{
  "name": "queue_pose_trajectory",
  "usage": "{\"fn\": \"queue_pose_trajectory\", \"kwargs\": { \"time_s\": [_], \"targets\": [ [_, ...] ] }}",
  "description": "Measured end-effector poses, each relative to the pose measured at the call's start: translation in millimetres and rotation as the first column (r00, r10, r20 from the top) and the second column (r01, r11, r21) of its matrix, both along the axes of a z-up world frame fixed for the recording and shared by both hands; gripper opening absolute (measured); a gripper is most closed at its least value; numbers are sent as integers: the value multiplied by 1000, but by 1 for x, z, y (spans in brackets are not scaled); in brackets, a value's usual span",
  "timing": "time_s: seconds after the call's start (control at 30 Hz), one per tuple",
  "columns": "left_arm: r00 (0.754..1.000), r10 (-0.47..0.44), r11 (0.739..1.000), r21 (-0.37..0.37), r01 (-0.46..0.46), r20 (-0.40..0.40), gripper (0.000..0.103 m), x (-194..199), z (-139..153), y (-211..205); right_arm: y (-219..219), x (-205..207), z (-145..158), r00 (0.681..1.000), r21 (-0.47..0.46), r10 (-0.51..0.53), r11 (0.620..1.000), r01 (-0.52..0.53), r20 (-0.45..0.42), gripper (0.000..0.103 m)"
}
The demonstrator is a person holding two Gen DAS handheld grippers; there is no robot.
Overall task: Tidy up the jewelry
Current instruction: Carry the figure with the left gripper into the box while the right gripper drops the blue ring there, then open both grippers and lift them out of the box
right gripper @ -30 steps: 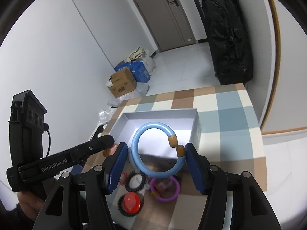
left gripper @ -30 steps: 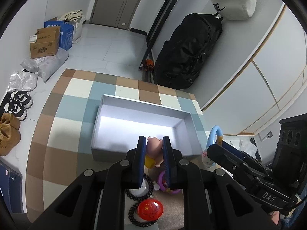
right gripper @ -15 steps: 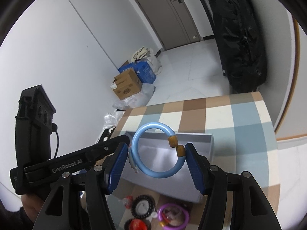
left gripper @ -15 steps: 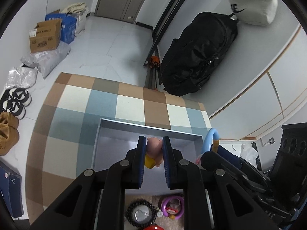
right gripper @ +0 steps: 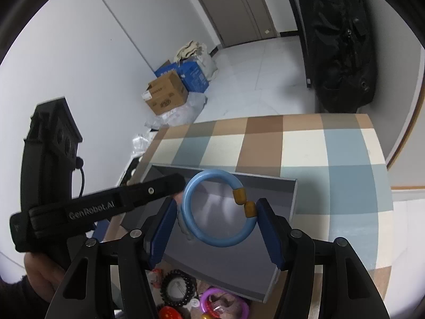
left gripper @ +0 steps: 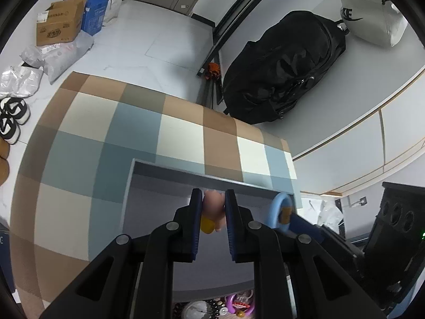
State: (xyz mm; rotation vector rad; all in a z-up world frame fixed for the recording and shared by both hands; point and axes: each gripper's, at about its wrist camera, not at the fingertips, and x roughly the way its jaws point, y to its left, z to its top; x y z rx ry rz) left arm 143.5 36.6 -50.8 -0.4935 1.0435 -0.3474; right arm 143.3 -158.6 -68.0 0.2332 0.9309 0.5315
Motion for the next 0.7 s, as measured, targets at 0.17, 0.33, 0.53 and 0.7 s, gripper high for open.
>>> {"fn": "queue_pose_trajectory", "kwargs": {
  "time_s": [0.17,0.33,0.53,0.7],
  "targets": [
    [1000,-18,995,-97,19,10,19,4,4,0,6,1,1,1000,-20,11,1000,-11,26,69],
    [999,-15,997,-75,18,52,49,-2,13,2,4,-4,7,998,-32,11,999,-9,64,81],
    [999,-8,998,-62,11,51,58,-8,15,4,-4,-10,13,996,-44,-19,999,23,85,86],
    [998,15,1000,-18,-14,63,63,-15,19,6,-10,-16,14,995,-38,-44,998,48,91,90]
  ]
}}
